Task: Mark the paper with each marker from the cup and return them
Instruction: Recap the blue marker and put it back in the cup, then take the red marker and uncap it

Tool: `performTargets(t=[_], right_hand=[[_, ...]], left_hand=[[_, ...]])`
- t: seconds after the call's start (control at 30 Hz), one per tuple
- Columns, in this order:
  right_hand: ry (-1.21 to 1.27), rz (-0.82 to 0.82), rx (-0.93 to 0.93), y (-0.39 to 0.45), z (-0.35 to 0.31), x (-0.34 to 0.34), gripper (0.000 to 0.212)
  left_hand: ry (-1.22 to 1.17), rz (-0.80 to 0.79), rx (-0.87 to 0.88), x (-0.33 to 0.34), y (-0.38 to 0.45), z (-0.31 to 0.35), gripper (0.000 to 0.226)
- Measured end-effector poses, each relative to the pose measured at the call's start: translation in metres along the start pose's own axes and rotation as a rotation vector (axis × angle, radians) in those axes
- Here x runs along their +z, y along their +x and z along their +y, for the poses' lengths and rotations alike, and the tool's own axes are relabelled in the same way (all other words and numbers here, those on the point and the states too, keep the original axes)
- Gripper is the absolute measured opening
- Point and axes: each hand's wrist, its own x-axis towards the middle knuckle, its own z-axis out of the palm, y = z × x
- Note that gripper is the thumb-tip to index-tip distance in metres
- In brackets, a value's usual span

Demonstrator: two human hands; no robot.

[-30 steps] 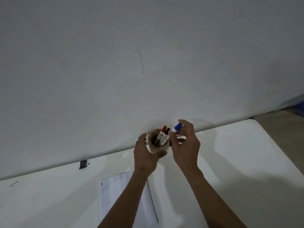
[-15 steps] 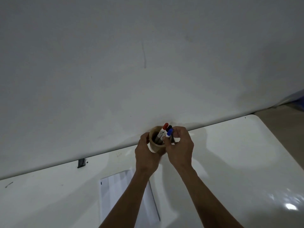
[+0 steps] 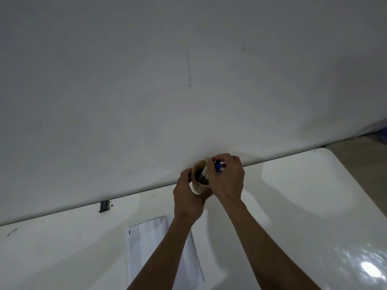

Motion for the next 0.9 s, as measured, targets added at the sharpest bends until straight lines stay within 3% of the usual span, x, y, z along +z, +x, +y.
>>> performTargets(t=[0.2, 0.53, 0.67, 0.8, 0.9], right_hand=[[0.052, 0.051, -0.113, 0.002, -0.012, -0.012, 0.014], [0.621, 0.231, -0.039, -0.002, -0.062, -0.095, 0.007], [0.652, 0.150, 0.042, -0.005, -0.050, -0.106, 0.006], [0.615, 0.000, 0.231, -0.022, -0.026, -0.098, 0.015], [0.514, -0.138, 0.282, -0.044, -0.009, -0.088, 0.013]], left_hand=[[-0.016, -0.001, -0.007, 0.001, 0.001, -0.001, 0.064], [-0.018, 0.006, -0.065, 0.000, 0.000, 0.001, 0.067], [-0.001, 0.016, -0.078, 0.001, 0.000, 0.001, 0.068], [0.109, -0.028, -0.112, -0.005, -0.003, 0.002, 0.086], [0.177, 0.032, -0.139, -0.021, -0.018, 0.007, 0.070]])
